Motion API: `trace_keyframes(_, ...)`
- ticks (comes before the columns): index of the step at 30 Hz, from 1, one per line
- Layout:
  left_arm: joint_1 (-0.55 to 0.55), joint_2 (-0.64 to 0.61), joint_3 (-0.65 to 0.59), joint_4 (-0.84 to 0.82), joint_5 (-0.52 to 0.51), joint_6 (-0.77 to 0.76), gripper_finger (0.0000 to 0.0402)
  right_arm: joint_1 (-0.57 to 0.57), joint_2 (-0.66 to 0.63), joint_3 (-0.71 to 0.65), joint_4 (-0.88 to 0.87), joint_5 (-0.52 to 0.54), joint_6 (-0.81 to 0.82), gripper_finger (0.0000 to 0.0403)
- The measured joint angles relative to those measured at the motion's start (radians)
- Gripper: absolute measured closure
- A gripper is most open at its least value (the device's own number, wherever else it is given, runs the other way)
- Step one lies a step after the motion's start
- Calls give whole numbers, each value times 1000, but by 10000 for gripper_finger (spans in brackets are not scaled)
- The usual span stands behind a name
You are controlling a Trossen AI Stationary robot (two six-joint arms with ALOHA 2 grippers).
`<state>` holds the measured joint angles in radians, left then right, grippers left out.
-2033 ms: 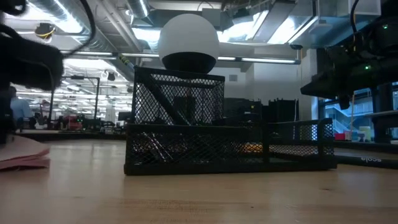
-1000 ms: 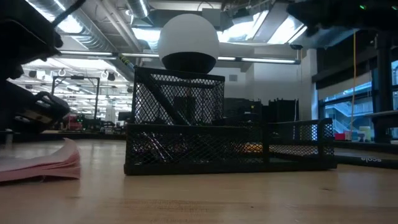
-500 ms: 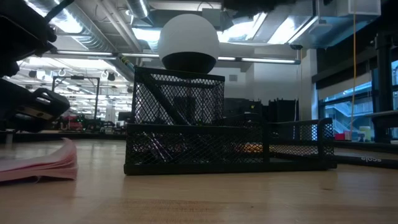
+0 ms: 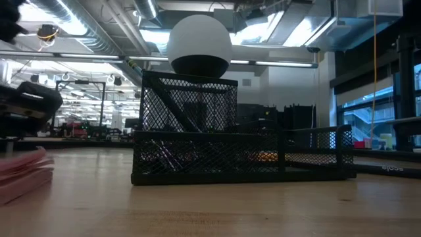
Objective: Pick and place office supplies into organizer
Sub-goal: Put the pink sticky note into the black desk organizer
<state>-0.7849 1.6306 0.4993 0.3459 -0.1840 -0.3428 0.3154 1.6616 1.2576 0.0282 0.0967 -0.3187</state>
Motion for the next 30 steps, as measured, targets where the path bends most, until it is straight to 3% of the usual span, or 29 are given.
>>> trace_keyframes(4, -1, 1, -1, 18, 2, 83, 400, 64, 90, 64, 1, 103, 30, 366)
trace_keyframes(18, -24, 1, -1, 32, -26, 214, 399, 156, 396, 315, 4, 104, 192, 366)
trace_keyframes(30, -72, 1, -1, 47, -22, 237, 400, 161, 570, 408, 5, 104, 319, 366)
